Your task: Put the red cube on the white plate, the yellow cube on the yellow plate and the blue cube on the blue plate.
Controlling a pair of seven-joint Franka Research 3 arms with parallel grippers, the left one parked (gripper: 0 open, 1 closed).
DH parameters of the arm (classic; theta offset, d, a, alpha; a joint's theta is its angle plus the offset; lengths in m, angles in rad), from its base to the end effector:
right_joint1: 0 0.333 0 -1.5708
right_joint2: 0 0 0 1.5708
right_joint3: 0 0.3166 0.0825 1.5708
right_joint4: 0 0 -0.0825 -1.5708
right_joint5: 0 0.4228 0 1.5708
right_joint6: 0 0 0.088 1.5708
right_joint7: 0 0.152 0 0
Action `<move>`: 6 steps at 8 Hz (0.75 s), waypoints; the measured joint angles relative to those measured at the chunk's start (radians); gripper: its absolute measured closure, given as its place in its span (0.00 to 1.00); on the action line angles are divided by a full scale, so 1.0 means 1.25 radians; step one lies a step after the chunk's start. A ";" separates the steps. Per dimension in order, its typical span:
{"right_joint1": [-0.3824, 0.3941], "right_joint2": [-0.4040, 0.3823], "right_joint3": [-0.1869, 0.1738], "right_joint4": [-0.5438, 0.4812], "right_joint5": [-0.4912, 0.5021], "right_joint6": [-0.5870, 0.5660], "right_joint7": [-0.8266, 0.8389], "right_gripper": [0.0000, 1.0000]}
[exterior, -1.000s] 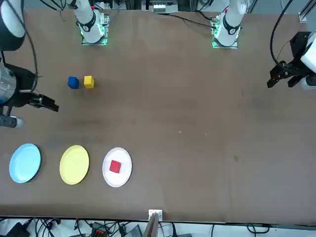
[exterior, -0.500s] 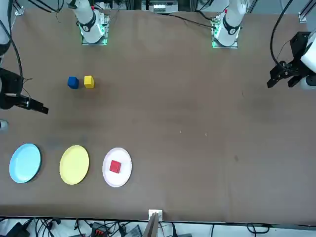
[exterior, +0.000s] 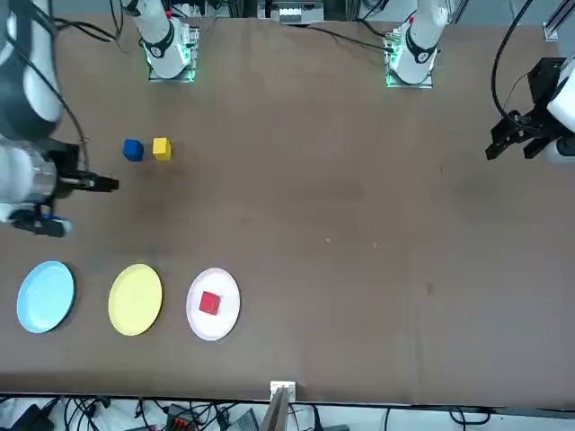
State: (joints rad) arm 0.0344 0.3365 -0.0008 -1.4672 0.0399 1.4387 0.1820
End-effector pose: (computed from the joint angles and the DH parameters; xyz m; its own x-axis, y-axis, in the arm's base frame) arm 0.6402 0.0280 0.4140 0.9224 -0.1448 -0.3579 -0.1449 -0.9891 0.0267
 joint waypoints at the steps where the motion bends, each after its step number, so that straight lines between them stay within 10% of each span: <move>1: 0.001 -0.048 -0.001 -0.082 -0.004 0.065 0.000 0.00; 4: -0.005 -0.240 -0.002 -0.447 -0.004 0.304 -0.007 0.00; 6: 0.018 -0.263 0.005 -0.602 -0.006 0.418 -0.009 0.00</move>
State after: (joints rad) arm 0.0571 0.0078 0.0050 -2.2199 0.0330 1.9617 0.1705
